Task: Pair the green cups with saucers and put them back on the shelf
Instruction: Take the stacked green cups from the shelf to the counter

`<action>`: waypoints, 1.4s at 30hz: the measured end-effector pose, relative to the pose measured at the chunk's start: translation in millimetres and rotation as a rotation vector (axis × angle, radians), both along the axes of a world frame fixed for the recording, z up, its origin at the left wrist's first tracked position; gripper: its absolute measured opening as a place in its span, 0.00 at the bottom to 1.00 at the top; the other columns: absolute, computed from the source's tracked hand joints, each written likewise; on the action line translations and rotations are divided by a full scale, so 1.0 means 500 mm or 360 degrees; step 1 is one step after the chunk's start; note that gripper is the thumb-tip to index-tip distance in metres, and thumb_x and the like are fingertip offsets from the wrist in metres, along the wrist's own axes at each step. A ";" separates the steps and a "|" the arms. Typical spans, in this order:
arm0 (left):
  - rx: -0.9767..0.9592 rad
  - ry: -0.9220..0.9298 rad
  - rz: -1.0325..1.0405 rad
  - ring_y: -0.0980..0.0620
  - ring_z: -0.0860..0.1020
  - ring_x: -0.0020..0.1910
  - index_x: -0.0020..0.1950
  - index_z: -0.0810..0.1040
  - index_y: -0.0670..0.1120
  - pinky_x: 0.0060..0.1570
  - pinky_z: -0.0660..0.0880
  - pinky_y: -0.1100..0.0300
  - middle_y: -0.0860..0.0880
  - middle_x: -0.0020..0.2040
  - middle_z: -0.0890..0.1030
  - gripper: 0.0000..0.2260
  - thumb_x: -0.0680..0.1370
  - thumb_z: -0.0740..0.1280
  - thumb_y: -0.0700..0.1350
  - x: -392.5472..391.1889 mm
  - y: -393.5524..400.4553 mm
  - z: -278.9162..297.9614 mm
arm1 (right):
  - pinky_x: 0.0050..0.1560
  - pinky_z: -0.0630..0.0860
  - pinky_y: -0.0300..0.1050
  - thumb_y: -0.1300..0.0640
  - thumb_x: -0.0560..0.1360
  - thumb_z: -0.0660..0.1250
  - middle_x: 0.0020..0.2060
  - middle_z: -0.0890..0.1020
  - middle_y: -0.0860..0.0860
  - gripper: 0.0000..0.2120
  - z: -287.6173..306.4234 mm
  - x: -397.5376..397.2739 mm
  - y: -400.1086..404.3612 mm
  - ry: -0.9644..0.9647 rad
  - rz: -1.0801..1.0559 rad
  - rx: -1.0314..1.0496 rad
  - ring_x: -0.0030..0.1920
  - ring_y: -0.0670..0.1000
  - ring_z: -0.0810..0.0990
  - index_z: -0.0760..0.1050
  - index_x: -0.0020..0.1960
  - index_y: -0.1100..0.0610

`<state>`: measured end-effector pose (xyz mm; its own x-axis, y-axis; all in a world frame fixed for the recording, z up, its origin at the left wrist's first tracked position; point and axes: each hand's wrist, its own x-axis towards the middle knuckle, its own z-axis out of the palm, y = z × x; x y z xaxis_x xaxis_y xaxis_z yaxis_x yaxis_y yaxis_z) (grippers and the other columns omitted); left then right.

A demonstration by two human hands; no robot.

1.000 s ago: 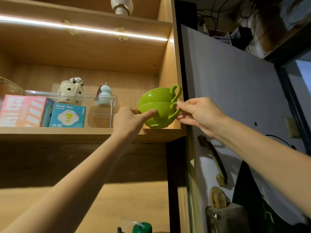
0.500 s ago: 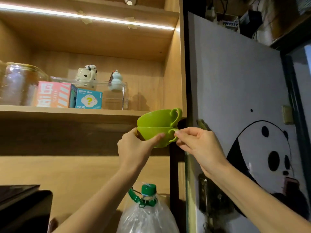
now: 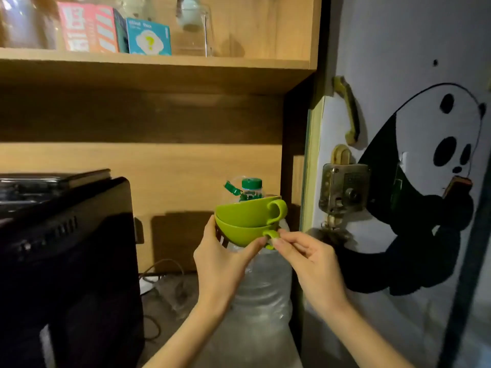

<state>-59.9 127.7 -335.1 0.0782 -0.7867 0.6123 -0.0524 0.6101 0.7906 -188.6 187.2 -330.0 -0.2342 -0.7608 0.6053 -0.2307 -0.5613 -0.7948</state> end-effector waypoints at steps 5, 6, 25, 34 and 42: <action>0.0144 -0.0050 0.0028 0.55 0.77 0.58 0.65 0.68 0.46 0.55 0.71 0.74 0.50 0.59 0.77 0.40 0.57 0.79 0.49 0.018 0.023 -0.120 | 0.47 0.74 0.26 0.65 0.69 0.70 0.46 0.83 0.41 0.12 -0.118 0.010 0.022 -0.0144 0.0017 0.0173 0.49 0.32 0.79 0.82 0.41 0.48; 0.0188 -0.0056 0.0013 0.55 0.76 0.58 0.65 0.68 0.46 0.54 0.71 0.74 0.50 0.59 0.77 0.40 0.57 0.80 0.49 0.022 0.028 -0.145 | 0.47 0.74 0.26 0.66 0.68 0.70 0.47 0.82 0.44 0.11 -0.139 0.013 0.029 -0.0158 0.0033 0.0206 0.49 0.32 0.80 0.82 0.42 0.50; 0.0829 -0.0597 0.0000 0.51 0.77 0.57 0.65 0.69 0.46 0.54 0.77 0.55 0.47 0.59 0.77 0.45 0.51 0.79 0.54 0.060 0.110 -0.550 | 0.51 0.71 0.26 0.64 0.64 0.75 0.52 0.80 0.47 0.11 -0.548 0.022 0.126 0.0084 -0.0135 0.1020 0.47 0.27 0.76 0.84 0.46 0.57; 0.1055 -0.0633 -0.0013 0.50 0.76 0.57 0.64 0.68 0.45 0.51 0.74 0.60 0.46 0.59 0.77 0.45 0.50 0.81 0.51 0.046 0.116 -0.610 | 0.55 0.72 0.34 0.64 0.64 0.75 0.56 0.81 0.51 0.14 -0.633 0.013 0.127 0.0170 -0.0205 0.1149 0.53 0.37 0.77 0.82 0.50 0.62; 0.1116 -0.0564 -0.0011 0.49 0.76 0.58 0.63 0.66 0.48 0.56 0.75 0.49 0.46 0.59 0.76 0.47 0.47 0.78 0.57 0.039 0.116 -0.619 | 0.47 0.67 0.18 0.67 0.64 0.74 0.57 0.74 0.47 0.12 -0.656 0.010 0.121 0.0233 -0.0260 0.1102 0.46 0.19 0.71 0.82 0.48 0.64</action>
